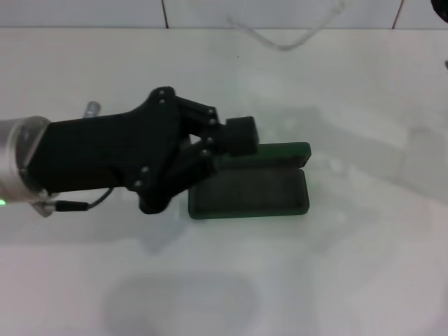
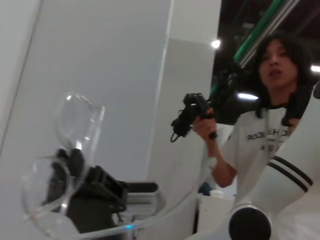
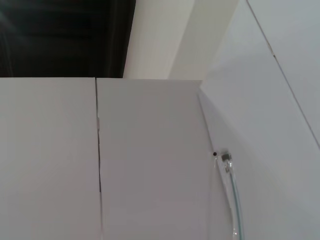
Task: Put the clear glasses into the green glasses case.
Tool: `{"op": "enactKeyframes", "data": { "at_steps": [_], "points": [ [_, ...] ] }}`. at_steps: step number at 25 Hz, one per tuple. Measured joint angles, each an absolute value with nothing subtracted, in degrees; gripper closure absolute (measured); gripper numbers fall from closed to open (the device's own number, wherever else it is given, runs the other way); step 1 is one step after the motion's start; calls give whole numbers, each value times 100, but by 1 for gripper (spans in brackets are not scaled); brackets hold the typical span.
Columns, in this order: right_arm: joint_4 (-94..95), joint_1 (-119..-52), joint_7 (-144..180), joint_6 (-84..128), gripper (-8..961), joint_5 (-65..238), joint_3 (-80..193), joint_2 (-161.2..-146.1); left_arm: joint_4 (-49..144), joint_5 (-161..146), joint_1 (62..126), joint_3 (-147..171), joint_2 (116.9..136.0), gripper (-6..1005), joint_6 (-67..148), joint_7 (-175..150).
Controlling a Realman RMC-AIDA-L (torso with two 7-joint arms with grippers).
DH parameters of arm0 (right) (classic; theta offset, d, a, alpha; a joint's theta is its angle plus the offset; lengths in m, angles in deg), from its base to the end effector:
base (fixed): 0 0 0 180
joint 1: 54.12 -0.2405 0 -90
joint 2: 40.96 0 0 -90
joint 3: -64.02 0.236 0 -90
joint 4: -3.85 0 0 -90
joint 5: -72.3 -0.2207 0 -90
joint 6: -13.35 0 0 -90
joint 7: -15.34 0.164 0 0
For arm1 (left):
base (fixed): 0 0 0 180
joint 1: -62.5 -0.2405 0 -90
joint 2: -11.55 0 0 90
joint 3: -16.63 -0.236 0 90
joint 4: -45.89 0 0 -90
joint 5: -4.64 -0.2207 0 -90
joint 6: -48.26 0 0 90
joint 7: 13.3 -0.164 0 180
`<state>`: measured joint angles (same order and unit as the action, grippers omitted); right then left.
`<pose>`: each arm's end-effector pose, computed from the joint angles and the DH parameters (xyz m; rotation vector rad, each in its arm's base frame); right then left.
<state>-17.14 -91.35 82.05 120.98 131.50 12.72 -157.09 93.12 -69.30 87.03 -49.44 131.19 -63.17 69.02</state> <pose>0.1404 0.3454 0.0611 -2.2298 0.1657 1.8336 -0.1345 0.2742 0.0203 2.6172 0.1554 1.4410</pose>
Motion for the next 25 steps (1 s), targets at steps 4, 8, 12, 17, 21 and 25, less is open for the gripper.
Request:
{"op": "enactKeyframes", "data": {
  "at_steps": [4,8,12,17,21,25],
  "points": [
    [-1696,-9221,8143,11875,872,13143,1065,-15713,9119,-6722,8846,-5137,13129,974,-6319,6730],
    [-1693,-9276,8091,11720,872,13139,752,-15710,9090,-6572,8866,-5152,13128,974,-6313,6606],
    [-1690,-9311,8017,11573,872,13131,417,-15713,9089,-6515,8860,-5156,13126,974,-6300,6574],
    [-1689,-9339,8011,11506,872,13129,96,-15715,9086,-6511,8814,-5132,13125,974,-6296,6566],
    [-1689,-9334,8011,11500,872,13135,-51,-15716,8986,-6501,8804,-5127,13125,974,-6293,6486],
    [-1699,-9318,8011,11492,872,13173,-254,-15709,8885,-6478,8825,-5128,13125,974,-6291,6438]
  ]
}}
